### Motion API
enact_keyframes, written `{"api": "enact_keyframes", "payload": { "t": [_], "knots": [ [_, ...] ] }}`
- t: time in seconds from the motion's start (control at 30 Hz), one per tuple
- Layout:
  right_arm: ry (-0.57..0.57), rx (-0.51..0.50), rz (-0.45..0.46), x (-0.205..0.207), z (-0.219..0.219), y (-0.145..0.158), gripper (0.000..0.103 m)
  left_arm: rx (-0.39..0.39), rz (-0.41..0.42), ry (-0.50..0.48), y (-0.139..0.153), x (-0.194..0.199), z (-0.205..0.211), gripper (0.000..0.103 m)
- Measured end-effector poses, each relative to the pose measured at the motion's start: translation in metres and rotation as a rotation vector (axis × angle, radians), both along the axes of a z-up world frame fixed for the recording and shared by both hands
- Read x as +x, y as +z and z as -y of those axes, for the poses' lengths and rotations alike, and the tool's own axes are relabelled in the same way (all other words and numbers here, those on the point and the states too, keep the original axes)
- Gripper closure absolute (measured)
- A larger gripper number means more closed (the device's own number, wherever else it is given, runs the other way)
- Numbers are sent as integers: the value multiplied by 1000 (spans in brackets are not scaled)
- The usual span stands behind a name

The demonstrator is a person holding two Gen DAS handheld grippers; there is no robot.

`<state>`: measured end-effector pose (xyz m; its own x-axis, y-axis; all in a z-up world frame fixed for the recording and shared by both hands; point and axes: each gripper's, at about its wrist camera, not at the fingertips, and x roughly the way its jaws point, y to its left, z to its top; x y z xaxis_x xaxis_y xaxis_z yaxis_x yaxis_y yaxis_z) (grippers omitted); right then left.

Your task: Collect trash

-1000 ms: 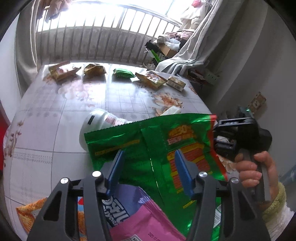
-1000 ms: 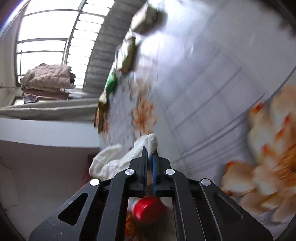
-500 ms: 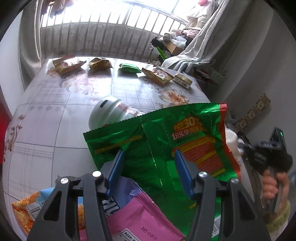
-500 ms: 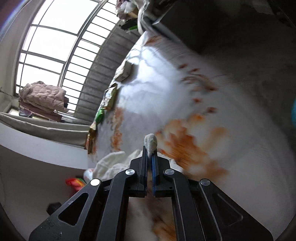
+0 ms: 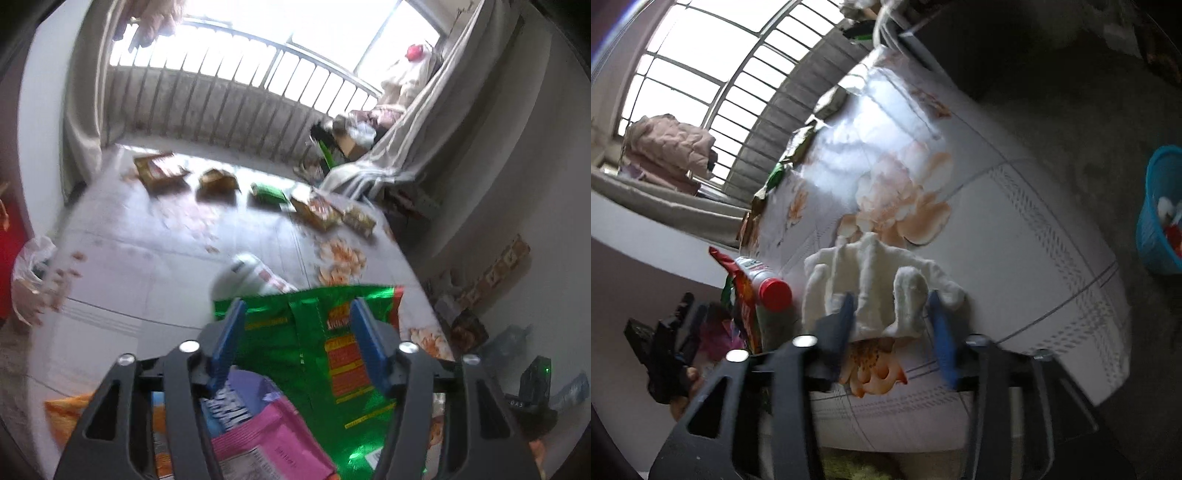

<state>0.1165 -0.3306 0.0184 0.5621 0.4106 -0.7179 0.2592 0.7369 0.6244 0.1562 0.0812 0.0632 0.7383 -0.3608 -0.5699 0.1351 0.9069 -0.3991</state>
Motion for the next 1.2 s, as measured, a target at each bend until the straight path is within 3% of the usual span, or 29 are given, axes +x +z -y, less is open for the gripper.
{"api": "enact_keyframes", "payload": {
  "t": [0.07, 0.23, 0.4, 0.53, 0.63, 0.73, 0.93, 1.03, 1.2],
  "knots": [
    [-7, -56, 16, -2, -1, 9, 44, 18, 1, 29, 7, -12, -12, 29],
    [-3, -154, 91, 0, -6, 30, 42, 53, -55, 44, 2, -46, -30, 17],
    [13, -177, 111, -1, -12, 30, 41, 253, -100, -56, -19, -86, -15, 16],
    [17, -185, 109, -1, -18, 28, 41, 406, -85, -163, -35, -117, 3, 16],
    [12, -184, 106, -2, -19, 28, 41, 462, -83, -180, -47, -126, 11, 16],
    [6, -195, 118, -2, -22, 35, 41, 465, -55, -200, -51, -126, 19, 16],
    [64, -135, 170, 5, -39, 48, 40, 457, -93, -211, -61, -114, 18, 16],
    [166, -54, 194, 21, -67, 48, 40, 390, -100, -169, -59, -107, 6, 16],
    [361, -113, 189, 52, -136, 40, 46, 253, -160, -78, -65, -90, -20, 16]
  ]
}}
